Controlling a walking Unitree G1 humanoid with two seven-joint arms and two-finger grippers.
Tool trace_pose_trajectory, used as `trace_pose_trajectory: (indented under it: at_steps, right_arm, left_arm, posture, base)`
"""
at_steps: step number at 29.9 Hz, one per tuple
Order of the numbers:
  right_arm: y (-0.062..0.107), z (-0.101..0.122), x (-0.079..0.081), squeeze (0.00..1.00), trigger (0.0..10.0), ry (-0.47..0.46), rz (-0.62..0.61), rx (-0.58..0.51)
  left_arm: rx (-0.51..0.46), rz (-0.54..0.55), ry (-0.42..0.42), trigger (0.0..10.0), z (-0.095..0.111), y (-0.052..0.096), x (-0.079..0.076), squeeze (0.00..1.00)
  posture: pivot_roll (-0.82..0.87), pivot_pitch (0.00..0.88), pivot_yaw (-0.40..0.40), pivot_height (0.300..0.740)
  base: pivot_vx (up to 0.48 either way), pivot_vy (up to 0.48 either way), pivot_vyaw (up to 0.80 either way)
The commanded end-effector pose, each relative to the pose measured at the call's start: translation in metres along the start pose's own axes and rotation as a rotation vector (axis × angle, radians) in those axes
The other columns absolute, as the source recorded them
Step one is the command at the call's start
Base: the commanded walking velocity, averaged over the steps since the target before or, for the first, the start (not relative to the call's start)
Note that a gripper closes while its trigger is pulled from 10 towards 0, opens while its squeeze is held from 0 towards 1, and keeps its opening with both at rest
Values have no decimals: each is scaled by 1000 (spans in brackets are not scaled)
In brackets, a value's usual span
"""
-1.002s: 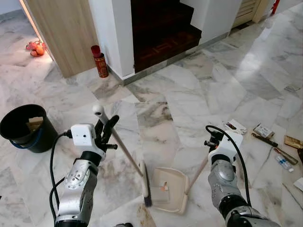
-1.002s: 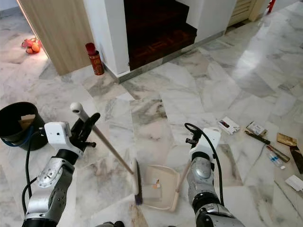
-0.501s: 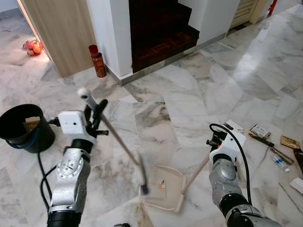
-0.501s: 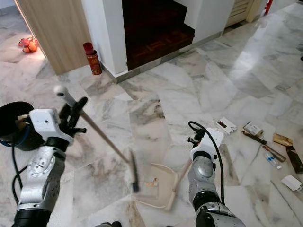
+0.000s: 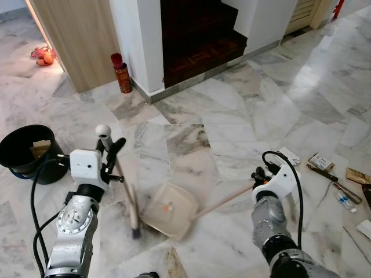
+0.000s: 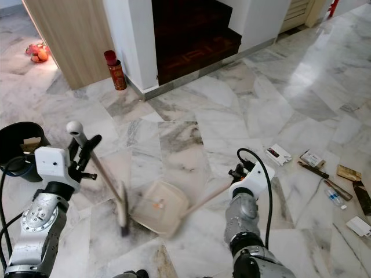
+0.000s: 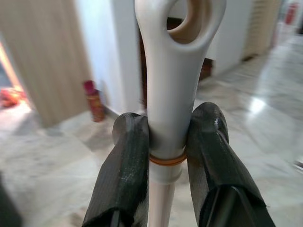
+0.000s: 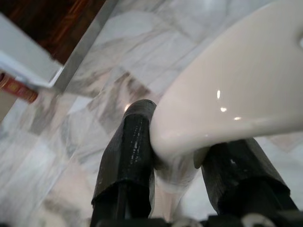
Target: Sweep floor
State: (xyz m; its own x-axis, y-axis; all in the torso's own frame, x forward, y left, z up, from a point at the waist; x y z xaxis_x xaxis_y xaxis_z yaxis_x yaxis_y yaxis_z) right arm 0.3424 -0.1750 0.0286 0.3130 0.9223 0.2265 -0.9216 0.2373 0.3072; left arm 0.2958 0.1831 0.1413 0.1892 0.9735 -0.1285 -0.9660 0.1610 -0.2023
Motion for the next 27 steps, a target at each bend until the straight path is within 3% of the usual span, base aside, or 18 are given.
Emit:
trace_pose_trajectory:
  at_steps: [1, 8, 11, 12, 13, 19, 22, 27]
  right_arm:
    - [0, -2, -1, 0, 10000, -18, -2, 14]
    - [-1, 0, 0, 0, 10000, -37, 8, 14]
    - [-1, 1, 0, 0, 10000, -39, 8, 12]
    - [-2, 2, 0, 0, 10000, -40, 7, 7]
    - [-2, 2, 0, 0, 10000, -40, 7, 3]
    - [-1, 9, 5, 0, 10000, 1, 25, -49]
    - [-1, 17, 6, 0, 10000, 13, 35, -96]
    - [-1, 28, 8, 0, 10000, 32, 47, -155]
  left_arm:
    - [5, -40, 34, 10000, 2, 2, -7, 0]
    - [-19, -63, 107, 10000, 7, -3, -15, 0]
    - [-56, -33, 60, 10000, 16, -6, -9, 0]
    - [-96, 8, -21, 10000, 24, -7, -3, 0]
    - [-114, 23, -48, 10000, 27, -8, 0, 0]
    - [-154, 41, -131, 10000, 34, -8, -2, 0]
    - [-139, 16, -166, 10000, 29, -9, -10, 0]
    - [-116, 58, -168, 10000, 18, -5, -6, 0]
  posture:
    - [171, 97, -2, 740]
    - [169, 93, -3, 740]
    - [170, 96, -3, 740]
    - [171, 96, -3, 740]
    - [171, 96, -3, 740]
    - [170, 94, -4, 740]
    - [176, 91, -5, 740]
    - [162, 89, -3, 740]
  base:
    - [0, 0, 0]
    - [0, 0, 0]
    - [0, 0, 0]
    - [0, 0, 0]
    - [0, 0, 0]
    - [0, 0, 0]
    - [0, 0, 0]
    - [0, 0, 0]
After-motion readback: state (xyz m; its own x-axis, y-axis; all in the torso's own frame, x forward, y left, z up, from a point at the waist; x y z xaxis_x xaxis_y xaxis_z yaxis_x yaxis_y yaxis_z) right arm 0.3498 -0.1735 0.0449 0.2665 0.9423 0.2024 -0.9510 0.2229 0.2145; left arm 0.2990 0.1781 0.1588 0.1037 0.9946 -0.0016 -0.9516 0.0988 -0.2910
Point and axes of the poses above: a point about 5 cm out from each wrist's last joint towards the gripper, its own y axis pointing back from the gripper into the wrist, its own z axis along the axis of the wrist's last joint, x = y × z, the point moved 2 cm from there along -y, pointing out of the wrist towards the gripper, and after that the axes turned 13 degrees about y, right-handed, at the moved point
